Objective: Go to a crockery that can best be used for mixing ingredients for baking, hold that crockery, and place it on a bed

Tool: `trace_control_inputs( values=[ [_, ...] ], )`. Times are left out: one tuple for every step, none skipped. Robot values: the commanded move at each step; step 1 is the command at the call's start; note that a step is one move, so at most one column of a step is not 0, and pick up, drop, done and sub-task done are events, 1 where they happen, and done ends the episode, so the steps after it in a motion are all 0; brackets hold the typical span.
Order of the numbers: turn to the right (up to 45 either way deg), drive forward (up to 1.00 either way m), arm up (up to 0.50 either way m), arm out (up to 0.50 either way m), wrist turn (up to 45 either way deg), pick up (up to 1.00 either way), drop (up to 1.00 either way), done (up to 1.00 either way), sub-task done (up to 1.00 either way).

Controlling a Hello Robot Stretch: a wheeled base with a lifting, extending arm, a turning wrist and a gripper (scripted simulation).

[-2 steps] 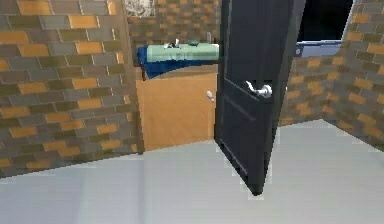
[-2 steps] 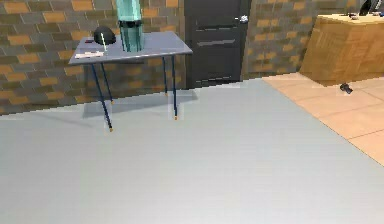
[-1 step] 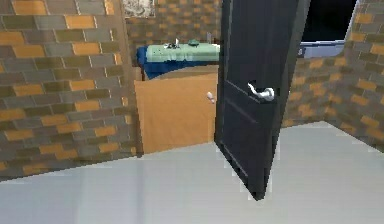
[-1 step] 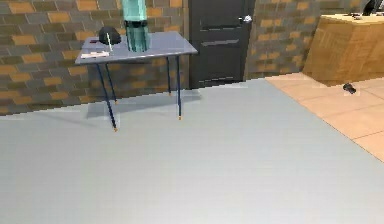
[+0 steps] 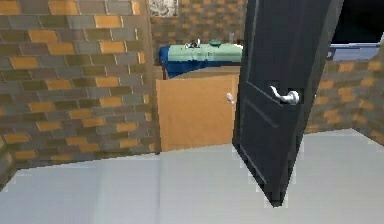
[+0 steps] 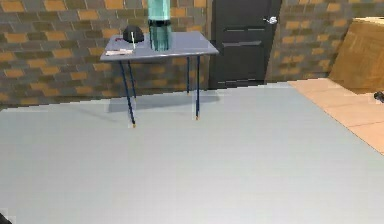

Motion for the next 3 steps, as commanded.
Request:
trace_control_inputs(
  values=[
    [0.0, 0.25, 0.00, 0.00, 0.0, 0.00, 0.00, 0.00, 0.00],
    [0.0, 1.00, 0.00, 0.00, 0.0, 0.00, 0.00, 0.00, 0.00],
    [0.0, 0.50, 0.00, 0.00, 0.0, 0.00, 0.00, 0.00, 0.00]
  ],
)
